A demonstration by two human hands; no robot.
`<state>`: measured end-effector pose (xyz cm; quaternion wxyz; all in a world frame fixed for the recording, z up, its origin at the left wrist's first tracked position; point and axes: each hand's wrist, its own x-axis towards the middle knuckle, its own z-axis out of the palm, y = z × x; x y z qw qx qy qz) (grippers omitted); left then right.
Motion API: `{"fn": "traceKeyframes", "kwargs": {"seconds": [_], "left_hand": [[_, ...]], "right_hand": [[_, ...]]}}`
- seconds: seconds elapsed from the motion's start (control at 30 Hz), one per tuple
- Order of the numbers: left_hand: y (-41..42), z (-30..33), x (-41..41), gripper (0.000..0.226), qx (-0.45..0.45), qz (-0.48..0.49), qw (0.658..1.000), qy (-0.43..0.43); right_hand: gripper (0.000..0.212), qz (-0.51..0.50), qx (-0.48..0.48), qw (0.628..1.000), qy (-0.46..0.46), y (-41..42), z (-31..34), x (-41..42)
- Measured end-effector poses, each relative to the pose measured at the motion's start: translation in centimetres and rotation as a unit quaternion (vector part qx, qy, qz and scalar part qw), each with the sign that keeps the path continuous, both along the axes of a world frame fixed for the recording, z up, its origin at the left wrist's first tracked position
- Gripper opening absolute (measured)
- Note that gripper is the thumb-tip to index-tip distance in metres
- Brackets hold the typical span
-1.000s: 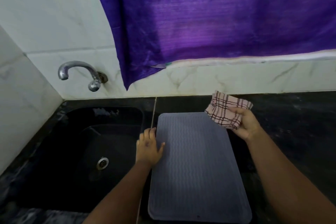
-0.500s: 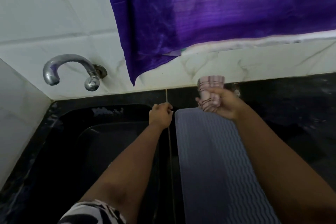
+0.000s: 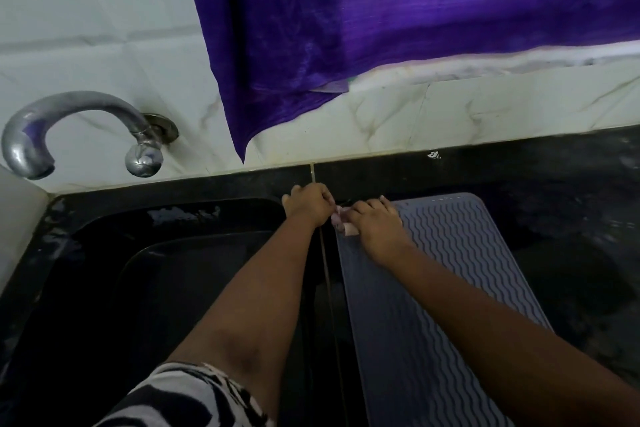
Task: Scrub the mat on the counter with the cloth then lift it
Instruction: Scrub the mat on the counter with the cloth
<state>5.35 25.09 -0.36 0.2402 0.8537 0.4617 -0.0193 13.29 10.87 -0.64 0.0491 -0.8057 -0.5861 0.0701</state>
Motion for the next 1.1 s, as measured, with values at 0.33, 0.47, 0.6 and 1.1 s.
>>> {"fn": "traceKeyframes", "kwargs": {"seconds": [0.33, 0.47, 0.6, 1.1], "left_hand": [[-1.2, 0.2, 0.1, 0.022, 0.035, -0.006, 0.999, 0.016], [-1.1, 0.9, 0.2, 0.010, 0.019, -0.005, 0.999, 0.045], [-1.3, 0.9, 0.3, 0.014, 0.030, -0.020, 0.998, 0.046], [-1.5, -0.5, 0.6, 0.018, 0.101, -0.054, 0.991, 0.069]], "right_hand": [[0.020, 0.102, -0.212, 0.932, 0.274, -5.2, 5.3, -1.0], [0.032, -0.010, -0.038, 0.993, 0.112, 0.4, 4.2, 1.3], [0.038, -0.031, -0.077, 0.996, 0.032, 0.1, 1.9, -0.7], [0.025, -0.039, -0.038, 0.980, 0.193, -1.9, 6.3, 0.2]]}}
